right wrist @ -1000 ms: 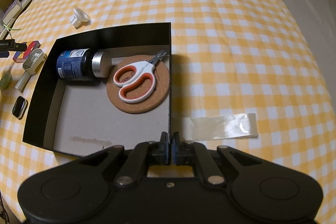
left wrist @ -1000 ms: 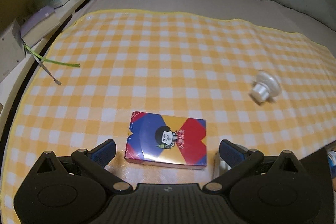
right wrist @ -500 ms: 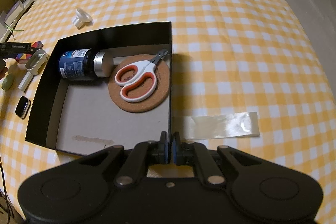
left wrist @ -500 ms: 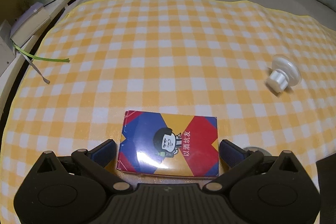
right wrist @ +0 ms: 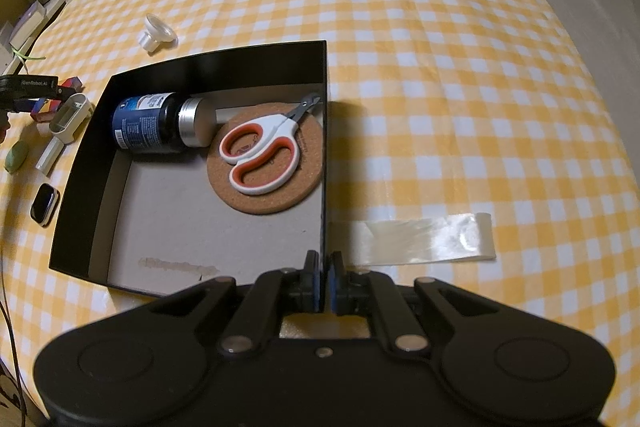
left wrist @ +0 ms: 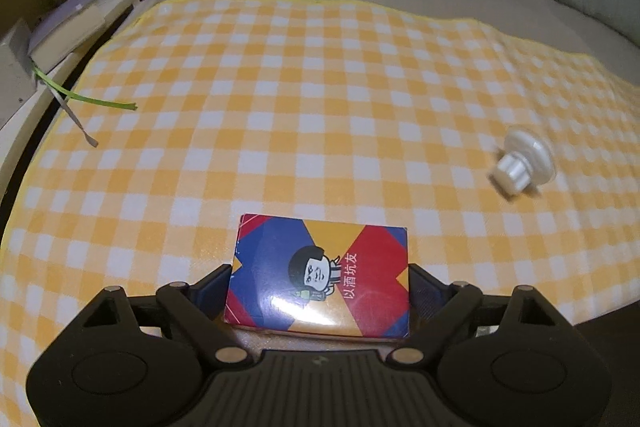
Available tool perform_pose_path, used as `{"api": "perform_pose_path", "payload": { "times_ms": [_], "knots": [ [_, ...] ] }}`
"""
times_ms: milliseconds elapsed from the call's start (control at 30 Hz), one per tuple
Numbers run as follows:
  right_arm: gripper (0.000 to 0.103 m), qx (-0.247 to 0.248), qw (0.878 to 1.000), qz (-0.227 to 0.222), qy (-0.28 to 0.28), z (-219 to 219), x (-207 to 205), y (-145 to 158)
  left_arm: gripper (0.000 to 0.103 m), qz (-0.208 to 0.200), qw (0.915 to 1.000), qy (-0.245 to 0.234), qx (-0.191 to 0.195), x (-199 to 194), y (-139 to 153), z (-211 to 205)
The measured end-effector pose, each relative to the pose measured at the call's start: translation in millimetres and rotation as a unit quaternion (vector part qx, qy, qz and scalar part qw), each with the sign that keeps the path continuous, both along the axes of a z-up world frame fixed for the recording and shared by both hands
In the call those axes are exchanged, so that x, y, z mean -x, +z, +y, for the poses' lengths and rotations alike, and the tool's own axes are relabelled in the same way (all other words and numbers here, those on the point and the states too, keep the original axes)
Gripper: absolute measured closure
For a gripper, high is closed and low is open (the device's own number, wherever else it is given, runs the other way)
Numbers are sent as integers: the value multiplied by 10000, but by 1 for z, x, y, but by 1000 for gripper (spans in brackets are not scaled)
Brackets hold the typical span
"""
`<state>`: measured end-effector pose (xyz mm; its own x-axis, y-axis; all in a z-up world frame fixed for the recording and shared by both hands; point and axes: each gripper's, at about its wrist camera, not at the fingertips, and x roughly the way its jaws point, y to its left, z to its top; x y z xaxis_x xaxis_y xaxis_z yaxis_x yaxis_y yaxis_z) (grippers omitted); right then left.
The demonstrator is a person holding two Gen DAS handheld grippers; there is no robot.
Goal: Organize rigid objects
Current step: 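Close the left tool on the card box and lift it, then carry the card box with the left tool into the box and release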
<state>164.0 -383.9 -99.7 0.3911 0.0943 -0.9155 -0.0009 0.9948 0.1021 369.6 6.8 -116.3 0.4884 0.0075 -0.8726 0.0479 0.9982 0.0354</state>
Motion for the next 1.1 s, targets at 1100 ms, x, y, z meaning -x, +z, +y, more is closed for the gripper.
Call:
{"api": "perform_pose_path", "payload": {
  "times_ms": [1100],
  "knots": [
    [98, 27, 10000, 2, -11, 0, 0, 0, 13, 291, 9649, -1220, 2307, 164, 63, -172]
  ]
}}
